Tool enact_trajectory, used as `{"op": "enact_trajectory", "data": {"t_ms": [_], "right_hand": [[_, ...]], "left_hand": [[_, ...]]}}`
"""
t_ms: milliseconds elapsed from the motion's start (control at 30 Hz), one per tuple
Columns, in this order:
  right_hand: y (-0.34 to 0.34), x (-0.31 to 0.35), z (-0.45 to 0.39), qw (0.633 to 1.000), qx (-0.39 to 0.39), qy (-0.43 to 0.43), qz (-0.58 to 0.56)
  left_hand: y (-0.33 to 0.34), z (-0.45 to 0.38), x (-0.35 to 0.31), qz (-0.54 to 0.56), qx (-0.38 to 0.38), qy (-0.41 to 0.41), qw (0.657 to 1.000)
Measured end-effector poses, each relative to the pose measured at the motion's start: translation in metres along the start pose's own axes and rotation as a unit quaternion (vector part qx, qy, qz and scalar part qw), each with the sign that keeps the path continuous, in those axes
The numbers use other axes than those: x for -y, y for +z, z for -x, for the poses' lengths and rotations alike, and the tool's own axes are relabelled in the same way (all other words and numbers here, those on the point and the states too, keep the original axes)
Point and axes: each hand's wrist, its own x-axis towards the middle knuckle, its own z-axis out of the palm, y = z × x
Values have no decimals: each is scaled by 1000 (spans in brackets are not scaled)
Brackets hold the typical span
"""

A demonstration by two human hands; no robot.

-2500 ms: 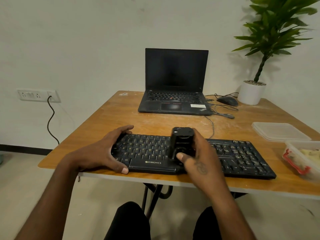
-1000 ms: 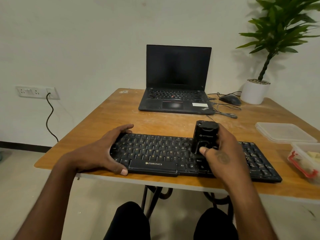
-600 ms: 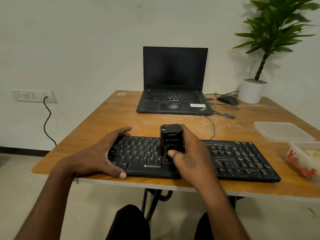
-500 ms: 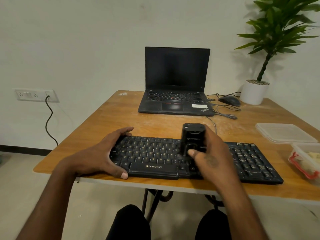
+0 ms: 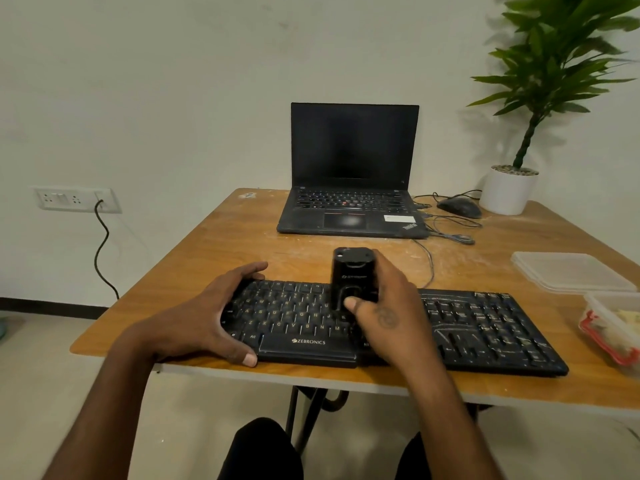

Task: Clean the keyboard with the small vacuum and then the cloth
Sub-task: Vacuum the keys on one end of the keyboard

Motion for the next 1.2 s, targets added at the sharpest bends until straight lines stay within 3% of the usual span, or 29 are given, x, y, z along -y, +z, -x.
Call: {"op": "enact_trajectory", "data": {"t_ms": [100, 233, 400, 600, 833, 1200], "right_hand": [[-28, -14, 3, 999, -29, 33, -17], [-43, -21, 6, 993, -91, 55, 54], [-9, -2, 1, 994, -56, 11, 89], [6, 3, -7, 998, -17, -9, 55], [-32, -14, -3, 989, -101, 57, 90], [21, 10, -10, 998, -1, -33, 52]], "left_hand": [[0, 1, 1, 3, 1, 0, 1000], [0, 0, 1, 1, 1, -2, 1000], [-1, 1, 2, -5, 2, -2, 1000], [-1, 0, 3, -1, 4, -2, 1000], [-1, -1, 5, 0, -2, -1, 1000], [0, 1, 3, 3, 0, 0, 1000]]}}
